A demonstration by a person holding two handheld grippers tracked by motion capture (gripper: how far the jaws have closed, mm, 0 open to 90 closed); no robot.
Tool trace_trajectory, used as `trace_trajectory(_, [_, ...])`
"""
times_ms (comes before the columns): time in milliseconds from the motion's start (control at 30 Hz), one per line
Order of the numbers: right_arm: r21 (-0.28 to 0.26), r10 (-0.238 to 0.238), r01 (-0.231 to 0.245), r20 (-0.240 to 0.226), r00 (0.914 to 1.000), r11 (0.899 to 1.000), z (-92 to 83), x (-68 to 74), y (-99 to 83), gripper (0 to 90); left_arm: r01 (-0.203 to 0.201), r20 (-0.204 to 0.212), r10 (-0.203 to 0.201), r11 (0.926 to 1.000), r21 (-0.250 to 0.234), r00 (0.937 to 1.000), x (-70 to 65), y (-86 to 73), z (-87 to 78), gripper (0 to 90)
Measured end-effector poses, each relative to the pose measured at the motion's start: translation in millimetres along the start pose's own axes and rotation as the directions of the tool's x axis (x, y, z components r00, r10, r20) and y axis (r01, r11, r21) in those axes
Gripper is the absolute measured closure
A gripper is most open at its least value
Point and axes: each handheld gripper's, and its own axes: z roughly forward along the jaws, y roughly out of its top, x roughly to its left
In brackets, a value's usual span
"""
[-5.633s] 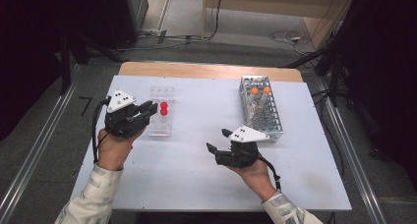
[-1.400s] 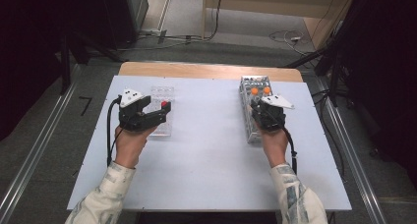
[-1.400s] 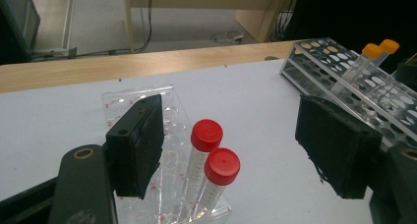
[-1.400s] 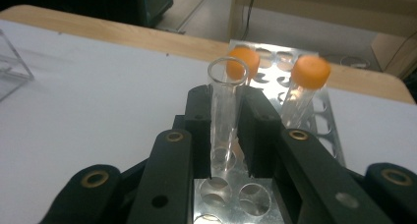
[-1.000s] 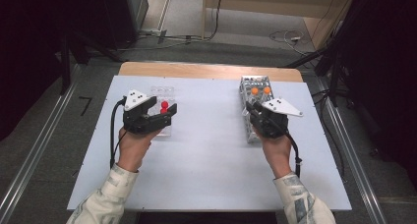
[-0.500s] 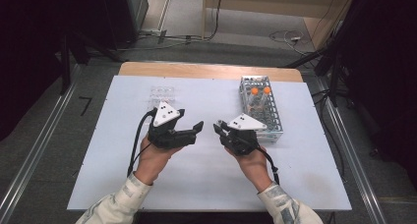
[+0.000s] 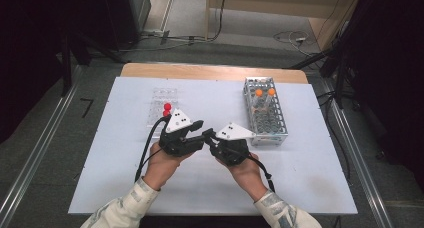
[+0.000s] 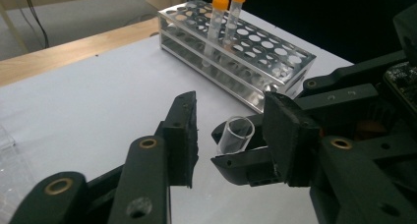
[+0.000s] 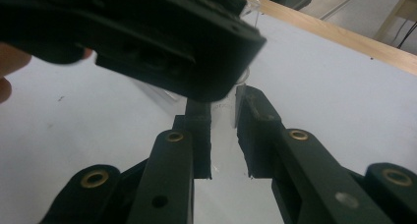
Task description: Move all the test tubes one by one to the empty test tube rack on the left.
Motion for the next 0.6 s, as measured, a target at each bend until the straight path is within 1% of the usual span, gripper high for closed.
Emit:
trace_trajectory(67, [0.002,0.004,-0.004,-0.002,1.0,1.0,-0.2,0.7,0.3,73.4,-0.002,-0.003,0.002,0.9999,0.011,1.0,-0.6,-0.9,1.6,62.4])
trace_trajectory(167, [0.003,0.004,-0.004,-0.003,1.0,1.0,-0.4,1.6,0.2,73.4,-0.011,-0.011,0.012,0.9998,0.014,0.9999,-1.6,-1.7,2.5,67.7])
trace_trajectory(333, [0.0,-0.005,0.005,0.0,1.0,1.0,0.0,3.3,-0.1,73.4,-0.019,-0.004,0.019,0.9996,0.022,0.9998,-2.9,-1.9,3.0,72.9])
trace_trajectory(367, [0.0,-0.005,0.005,0.002,1.0,1.0,-0.1,3.6,-0.2,73.4,-0.024,-0.01,0.024,0.9995,0.023,0.9997,-3.4,-2.0,3.1,74.5])
trace_trajectory(600, [0.004,0.001,-0.001,0.001,1.0,1.0,0.5,3.9,-1.0,72.1,-0.035,-0.024,0.036,0.9992,0.02,0.9991,-3.9,-2.4,3.0,76.7])
